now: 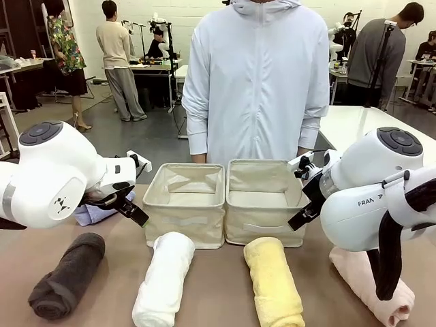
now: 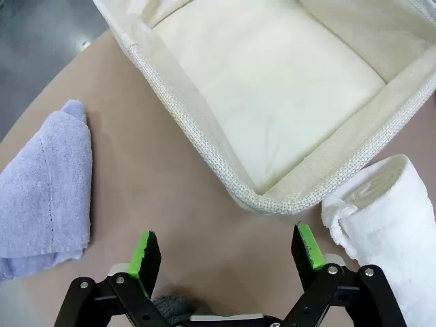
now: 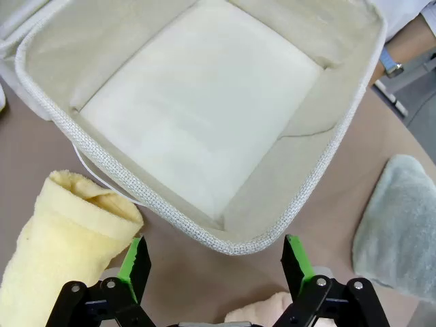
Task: Sort the towels based on their folding style.
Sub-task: Pick up one triangle-folded towel and place it in the left Fabric basket.
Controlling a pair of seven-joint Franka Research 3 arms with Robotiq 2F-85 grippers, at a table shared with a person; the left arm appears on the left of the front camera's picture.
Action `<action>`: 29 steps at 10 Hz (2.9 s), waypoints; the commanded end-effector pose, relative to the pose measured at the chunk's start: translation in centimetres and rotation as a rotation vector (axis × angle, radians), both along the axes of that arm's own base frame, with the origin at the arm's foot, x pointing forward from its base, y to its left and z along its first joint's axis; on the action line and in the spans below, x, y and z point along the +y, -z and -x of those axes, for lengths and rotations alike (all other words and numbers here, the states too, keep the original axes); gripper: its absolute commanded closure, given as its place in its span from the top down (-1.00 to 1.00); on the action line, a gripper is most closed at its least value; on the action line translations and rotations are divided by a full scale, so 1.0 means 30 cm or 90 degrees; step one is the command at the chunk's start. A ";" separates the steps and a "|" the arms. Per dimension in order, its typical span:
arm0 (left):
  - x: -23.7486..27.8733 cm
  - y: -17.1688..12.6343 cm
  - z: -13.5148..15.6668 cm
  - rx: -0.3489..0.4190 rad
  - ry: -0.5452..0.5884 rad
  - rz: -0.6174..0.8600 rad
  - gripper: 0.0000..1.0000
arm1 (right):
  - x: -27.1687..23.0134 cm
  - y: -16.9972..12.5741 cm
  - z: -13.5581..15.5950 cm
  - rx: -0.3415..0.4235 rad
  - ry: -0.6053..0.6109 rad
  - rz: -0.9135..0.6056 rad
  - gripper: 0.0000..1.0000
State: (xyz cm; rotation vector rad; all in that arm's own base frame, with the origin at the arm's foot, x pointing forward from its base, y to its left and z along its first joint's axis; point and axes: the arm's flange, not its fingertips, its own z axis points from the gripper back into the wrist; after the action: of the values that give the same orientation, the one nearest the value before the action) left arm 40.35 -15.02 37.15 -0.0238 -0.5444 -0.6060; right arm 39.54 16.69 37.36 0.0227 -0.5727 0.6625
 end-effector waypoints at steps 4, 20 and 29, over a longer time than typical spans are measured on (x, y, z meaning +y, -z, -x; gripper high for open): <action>0.000 0.000 0.000 0.000 0.000 0.000 1.00 | 0.000 0.000 0.000 0.000 0.000 0.000 1.00; 0.005 -0.916 0.238 -0.077 0.128 -0.046 1.00 | -0.112 -0.781 0.397 -0.101 0.037 0.048 1.00; 0.803 -0.817 0.044 -0.017 0.519 0.317 1.00 | -1.045 -0.579 0.252 -0.103 -0.226 -0.503 1.00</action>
State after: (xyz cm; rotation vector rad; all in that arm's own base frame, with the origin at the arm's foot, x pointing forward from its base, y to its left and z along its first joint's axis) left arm 39.10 9.10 60.22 -0.8125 -0.6716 -1.2341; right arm 32.14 -14.35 54.54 0.8202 -0.9549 0.7268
